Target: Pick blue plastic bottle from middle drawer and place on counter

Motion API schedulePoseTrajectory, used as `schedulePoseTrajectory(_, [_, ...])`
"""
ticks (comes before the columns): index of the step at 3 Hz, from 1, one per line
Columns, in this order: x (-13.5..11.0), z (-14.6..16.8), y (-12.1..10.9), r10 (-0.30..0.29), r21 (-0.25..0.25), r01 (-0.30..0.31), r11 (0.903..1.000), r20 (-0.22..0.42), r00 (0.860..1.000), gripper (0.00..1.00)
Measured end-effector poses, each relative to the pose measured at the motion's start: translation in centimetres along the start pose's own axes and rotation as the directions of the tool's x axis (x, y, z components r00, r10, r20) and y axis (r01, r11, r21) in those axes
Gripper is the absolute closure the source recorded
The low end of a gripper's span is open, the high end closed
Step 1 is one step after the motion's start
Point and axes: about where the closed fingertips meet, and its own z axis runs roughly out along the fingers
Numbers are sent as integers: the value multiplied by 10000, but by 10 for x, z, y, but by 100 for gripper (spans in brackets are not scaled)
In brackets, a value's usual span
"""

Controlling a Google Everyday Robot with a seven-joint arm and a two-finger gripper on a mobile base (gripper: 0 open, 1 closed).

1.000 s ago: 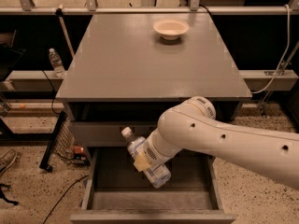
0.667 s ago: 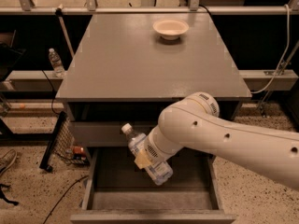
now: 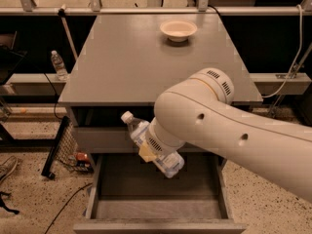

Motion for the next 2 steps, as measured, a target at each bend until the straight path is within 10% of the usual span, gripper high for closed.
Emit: schedulePoseTrajectory(2, [-33,-35,-23,-369,534,378,9979,-186,9991,100])
